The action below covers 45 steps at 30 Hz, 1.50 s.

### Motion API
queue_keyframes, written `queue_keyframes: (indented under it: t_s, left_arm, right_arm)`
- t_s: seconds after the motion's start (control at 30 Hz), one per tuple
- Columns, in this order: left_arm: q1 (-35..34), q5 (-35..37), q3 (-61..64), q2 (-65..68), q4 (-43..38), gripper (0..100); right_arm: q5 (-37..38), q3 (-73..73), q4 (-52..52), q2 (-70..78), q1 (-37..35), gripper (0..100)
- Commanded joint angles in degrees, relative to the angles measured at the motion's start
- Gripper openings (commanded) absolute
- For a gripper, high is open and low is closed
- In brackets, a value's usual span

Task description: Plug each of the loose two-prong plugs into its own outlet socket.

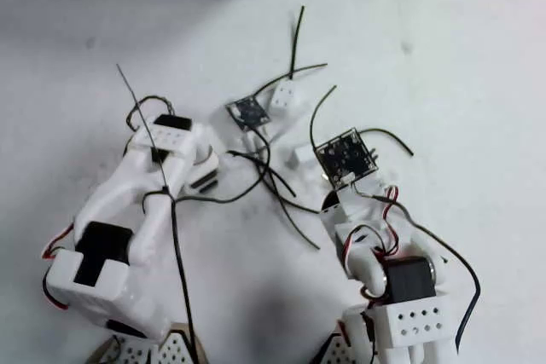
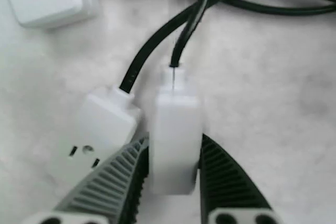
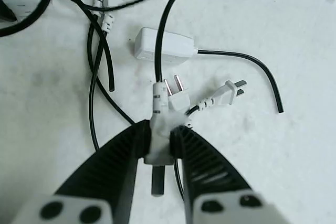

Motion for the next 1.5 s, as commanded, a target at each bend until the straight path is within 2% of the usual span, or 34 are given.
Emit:
queue_keyframes:
  t_s: [0.0,0.2,0.3,0.53,0.63,0.7,0.83,1.0,1.3,1.47]
  left_arm:
    - [0.2,-0.4,-2.5,0.0,0.4,2]
    - [0.7,0.3,1.2,-6.4,5.5,2]
    - [1.5,4.7,4.9,-12.9,8.4,2]
    - [11.0,12.7,16.6,-29.0,12.2,2]
    - [15.5,16.7,20.8,-32.5,12.0,2]
    - [16.5,17.0,22.1,-32.7,11.2,2]
    - [14.2,17.1,24.3,-32.7,7.3,5]
    - [12.5,17.4,27.0,-32.7,7.0,24]
    - [12.4,17.0,25.6,-32.8,7.0,22]
    - [8.0,17.0,23.9,-32.7,5.2,22]
  right_arm:
    - [0.0,-0.4,-1.0,-0.5,0.1,1.8]
    - [0.0,-0.4,-1.0,-0.5,0.1,1.8]
    - [0.0,-0.4,-1.0,-0.5,0.1,1.8]
    - [1.2,-0.4,-0.9,-0.5,0.1,1.8]
    - [1.3,-0.4,-0.9,-0.5,0.2,1.8]
    - [1.4,-0.4,-0.9,-0.5,0.2,1.8]
    - [1.4,-0.4,-0.8,-0.5,0.3,1.8]
    - [1.4,-0.4,-0.7,-0.5,0.3,1.8]
    - [1.4,-0.4,-0.7,-0.5,0.2,1.8]
    - [1.5,-0.4,-0.8,-0.5,0.1,1.8]
